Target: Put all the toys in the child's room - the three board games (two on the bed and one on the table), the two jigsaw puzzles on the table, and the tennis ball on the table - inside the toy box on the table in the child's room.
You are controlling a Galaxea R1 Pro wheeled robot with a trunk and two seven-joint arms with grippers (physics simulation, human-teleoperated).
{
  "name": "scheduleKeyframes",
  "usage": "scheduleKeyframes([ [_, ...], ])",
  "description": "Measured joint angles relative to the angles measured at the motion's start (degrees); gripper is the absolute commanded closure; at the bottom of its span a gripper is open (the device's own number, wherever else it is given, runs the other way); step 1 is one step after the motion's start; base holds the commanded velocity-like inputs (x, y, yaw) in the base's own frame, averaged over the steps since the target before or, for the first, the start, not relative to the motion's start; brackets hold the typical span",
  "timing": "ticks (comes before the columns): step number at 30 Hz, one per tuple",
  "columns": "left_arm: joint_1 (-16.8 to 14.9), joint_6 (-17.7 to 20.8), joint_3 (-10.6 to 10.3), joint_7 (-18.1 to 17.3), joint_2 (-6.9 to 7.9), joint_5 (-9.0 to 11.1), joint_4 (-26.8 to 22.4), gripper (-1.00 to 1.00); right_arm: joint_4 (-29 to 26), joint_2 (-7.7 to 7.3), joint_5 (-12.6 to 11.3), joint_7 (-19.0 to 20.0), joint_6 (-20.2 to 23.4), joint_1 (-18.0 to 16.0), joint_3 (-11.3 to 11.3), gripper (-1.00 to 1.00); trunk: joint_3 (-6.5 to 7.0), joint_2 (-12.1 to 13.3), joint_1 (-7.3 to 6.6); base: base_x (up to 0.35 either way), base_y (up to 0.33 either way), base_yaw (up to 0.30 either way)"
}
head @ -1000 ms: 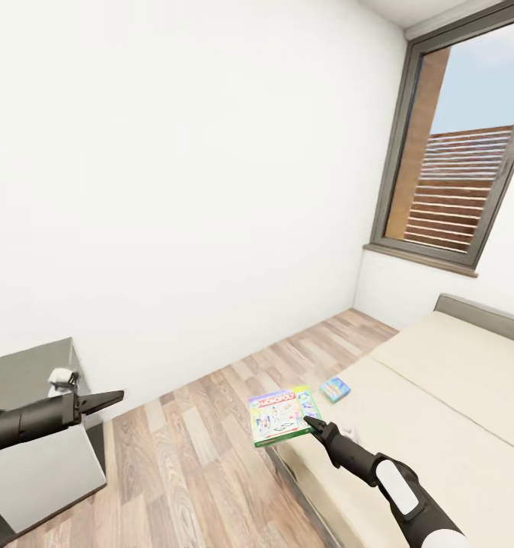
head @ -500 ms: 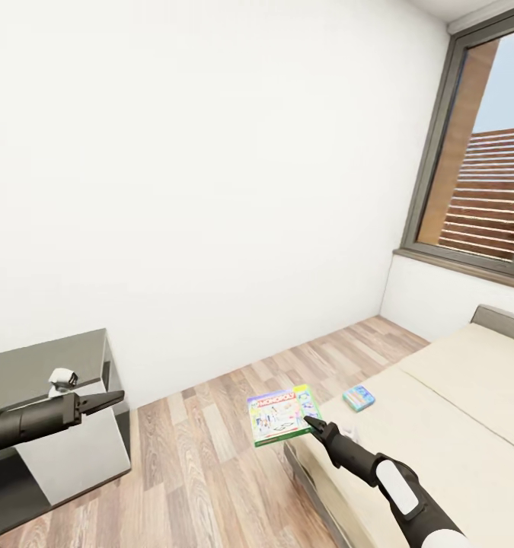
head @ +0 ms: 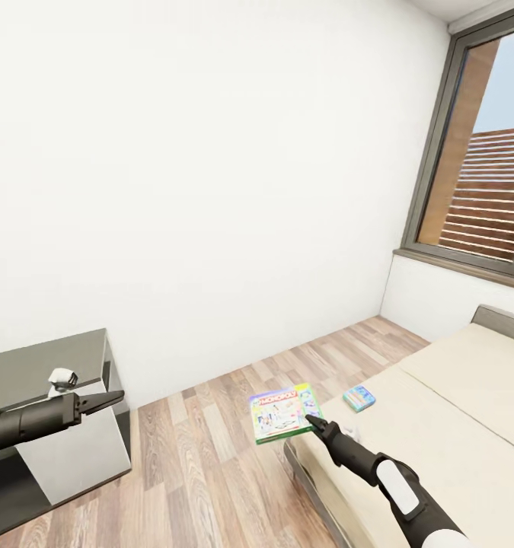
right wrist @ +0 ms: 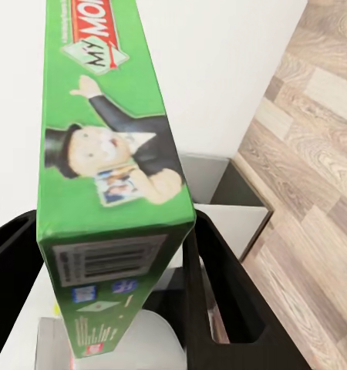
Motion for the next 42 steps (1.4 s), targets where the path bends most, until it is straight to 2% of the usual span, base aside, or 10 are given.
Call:
scheduleKeyframes([
  [16,0.0,-0.1,0.0,0.0,0.01,-0.2,0.0,-1.00,0.0,0.06,0.1,0.0,-0.9,0.0,0.1,1.00,0.48,0.0,-0.01,0.135,-0.136,0.168],
  [24,0.0,-0.1,0.1,0.0,0.01,-0.2,0.0,-1.00,-0.1,0.09,0.0,-0.1,-0.9,0.0,0.1,1.00,0.61,0.0,-0.01,0.120,-0.011,0.095],
  [42,0.0,-0.1,0.1,0.0,0.01,-0.2,0.0,-1.00,0.0,0.09,0.2,-0.1,-1.0,0.0,0.2,1.00,0.70,0.0,0.00,0.033,0.035,0.278],
])
